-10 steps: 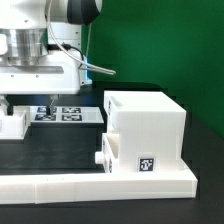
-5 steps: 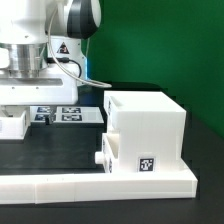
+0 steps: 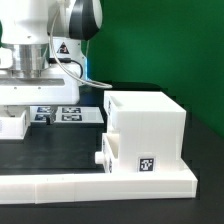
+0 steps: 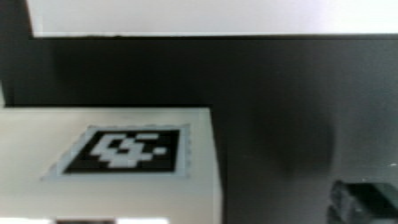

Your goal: Assemble drawer

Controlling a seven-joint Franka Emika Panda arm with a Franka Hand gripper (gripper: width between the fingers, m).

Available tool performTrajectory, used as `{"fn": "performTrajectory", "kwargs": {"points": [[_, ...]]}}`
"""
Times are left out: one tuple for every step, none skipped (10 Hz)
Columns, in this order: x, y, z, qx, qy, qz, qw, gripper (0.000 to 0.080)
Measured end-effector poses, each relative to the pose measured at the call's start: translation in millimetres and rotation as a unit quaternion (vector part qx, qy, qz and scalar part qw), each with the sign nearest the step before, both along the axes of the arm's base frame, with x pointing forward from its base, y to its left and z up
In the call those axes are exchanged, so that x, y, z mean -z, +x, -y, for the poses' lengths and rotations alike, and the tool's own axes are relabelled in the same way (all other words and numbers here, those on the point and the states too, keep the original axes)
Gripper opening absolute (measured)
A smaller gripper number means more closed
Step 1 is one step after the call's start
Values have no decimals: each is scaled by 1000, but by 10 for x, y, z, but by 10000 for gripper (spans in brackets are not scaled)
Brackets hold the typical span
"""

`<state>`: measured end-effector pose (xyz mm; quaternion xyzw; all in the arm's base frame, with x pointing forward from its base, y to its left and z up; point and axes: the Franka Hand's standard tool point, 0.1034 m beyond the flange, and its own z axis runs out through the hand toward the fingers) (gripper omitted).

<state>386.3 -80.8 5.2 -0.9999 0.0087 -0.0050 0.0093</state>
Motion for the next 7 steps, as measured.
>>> {"fn": "performTrajectory", "kwargs": {"points": [[0, 0, 0, 0, 0, 0, 1000, 464], [0, 0, 0, -1, 0, 0, 1000, 278], [0, 0, 0, -1, 0, 0, 1000, 145], [0, 0, 0, -1, 0, 0, 1000, 145], [0, 1, 0, -1, 0, 0, 1000, 41], [0, 1, 0, -2, 0, 0, 1000, 41], [0, 1, 0, -2, 0, 0, 1000, 41]]}}
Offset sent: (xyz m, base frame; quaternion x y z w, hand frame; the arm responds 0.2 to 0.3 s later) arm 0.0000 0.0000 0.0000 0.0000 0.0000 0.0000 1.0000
